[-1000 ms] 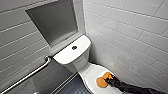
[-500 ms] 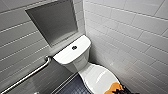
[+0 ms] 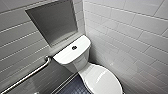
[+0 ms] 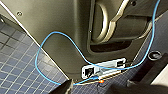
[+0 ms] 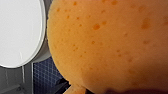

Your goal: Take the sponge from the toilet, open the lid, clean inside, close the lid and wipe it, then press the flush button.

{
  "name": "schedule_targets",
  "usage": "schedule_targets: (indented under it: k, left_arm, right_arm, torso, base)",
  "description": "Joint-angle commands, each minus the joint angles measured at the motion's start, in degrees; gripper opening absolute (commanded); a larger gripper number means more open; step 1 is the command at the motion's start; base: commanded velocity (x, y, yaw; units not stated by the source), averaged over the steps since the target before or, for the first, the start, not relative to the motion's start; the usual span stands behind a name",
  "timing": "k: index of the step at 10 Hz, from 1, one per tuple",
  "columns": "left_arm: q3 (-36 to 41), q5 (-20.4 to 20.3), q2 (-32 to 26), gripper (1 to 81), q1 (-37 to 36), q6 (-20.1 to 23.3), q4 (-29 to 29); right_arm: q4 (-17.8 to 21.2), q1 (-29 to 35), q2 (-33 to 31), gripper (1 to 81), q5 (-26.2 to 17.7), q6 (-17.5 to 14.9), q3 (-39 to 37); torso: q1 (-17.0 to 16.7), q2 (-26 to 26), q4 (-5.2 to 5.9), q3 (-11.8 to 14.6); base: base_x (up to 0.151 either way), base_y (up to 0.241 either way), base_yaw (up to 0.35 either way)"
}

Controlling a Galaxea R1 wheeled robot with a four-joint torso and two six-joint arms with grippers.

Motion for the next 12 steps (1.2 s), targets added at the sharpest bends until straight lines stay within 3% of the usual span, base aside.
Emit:
schedule_targets:
  k: [1, 3, 5, 8, 12]
  left_arm:
    - [0.88, 5.19, -0.99, 81.1, 1.47, 0.42, 0.37]
    - [1.23, 5.10, -0.82, 81.1, 1.04, 0.42, 0.37]
    - [1.24, 5.10, -0.55, 81.1, 0.95, 0.42, 0.37]
    - [1.23, 5.10, -0.90, 81.1, 0.95, 0.42, 0.37]
    - [1.23, 5.10, -0.90, 81.1, 0.86, 0.42, 0.37]
  right_arm:
    - [-1.66, -2.18, -7.44, 1.0, 1.48, 0.20, 13.71]
    - [-3.95, 0.88, -11.14, 1.0, -0.18, 0.11, 23.21]
    - [-4.57, 7.20, -11.32, 1.0, -0.88, 0.03, 27.60]
    - [-4.39, 19.43, -6.32, 1.0, -14.60, 0.46, 30.53]
    - [-4.65, 31.30, 11.82, 1.0, -29.34, 0.47, 18.44]
  torso:
    - [0.00, 0.02, 0.00, 0.00]
    - [0.00, 0.00, 0.00, 0.00]
    - [0.00, 0.00, 0.00, 0.00]
    - [0.00, 0.00, 0.00, 0.00]
    - [0.00, 0.00, 0.00, 0.00]
  base:
    - [0.000, 0.000, 0.000]
    - [0.000, 0.000, 0.000]
    - [0.000, 0.000, 0.000]
    - [0.000, 0.000, 0.000]
    - [0.000, 0.000, 0.000]
